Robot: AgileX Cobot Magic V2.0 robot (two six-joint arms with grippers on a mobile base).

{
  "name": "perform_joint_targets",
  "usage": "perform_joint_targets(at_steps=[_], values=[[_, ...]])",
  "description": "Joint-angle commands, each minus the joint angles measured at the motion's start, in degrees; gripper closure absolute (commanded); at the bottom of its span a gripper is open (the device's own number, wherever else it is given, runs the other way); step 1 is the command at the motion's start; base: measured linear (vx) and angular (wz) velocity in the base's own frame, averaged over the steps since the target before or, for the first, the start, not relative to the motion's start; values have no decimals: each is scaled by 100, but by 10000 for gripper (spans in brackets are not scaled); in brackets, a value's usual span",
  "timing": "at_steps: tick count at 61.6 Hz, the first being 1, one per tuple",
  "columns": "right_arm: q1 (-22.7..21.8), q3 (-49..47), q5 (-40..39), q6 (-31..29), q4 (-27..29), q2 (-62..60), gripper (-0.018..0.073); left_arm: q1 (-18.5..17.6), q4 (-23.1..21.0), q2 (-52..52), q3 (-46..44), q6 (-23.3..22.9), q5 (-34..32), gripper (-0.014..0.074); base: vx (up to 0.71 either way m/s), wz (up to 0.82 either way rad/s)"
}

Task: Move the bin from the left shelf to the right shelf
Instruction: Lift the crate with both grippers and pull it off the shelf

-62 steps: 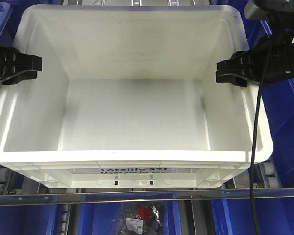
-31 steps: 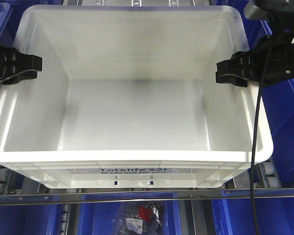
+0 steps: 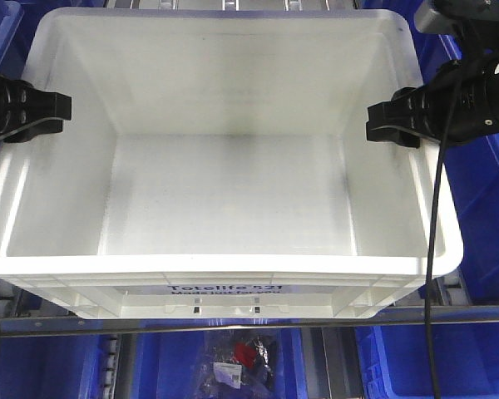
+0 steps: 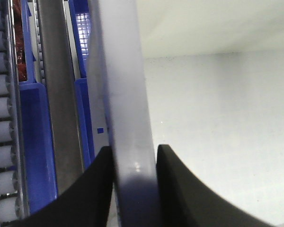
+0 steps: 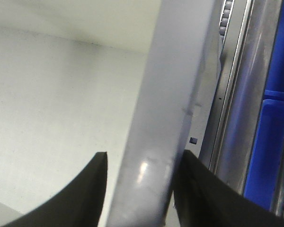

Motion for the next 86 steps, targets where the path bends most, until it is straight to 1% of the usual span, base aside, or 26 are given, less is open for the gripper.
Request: perform_joint_targets(at_steps=[1,86], values=[[-16,-208,-330,-291,149,-259,564,-28,-171,-236,-229,126,-716,604,-9,-4],[-16,-208,-322,-291,149,-259,564,-28,-171,-236,-229,126,-716,604,-14,-6]])
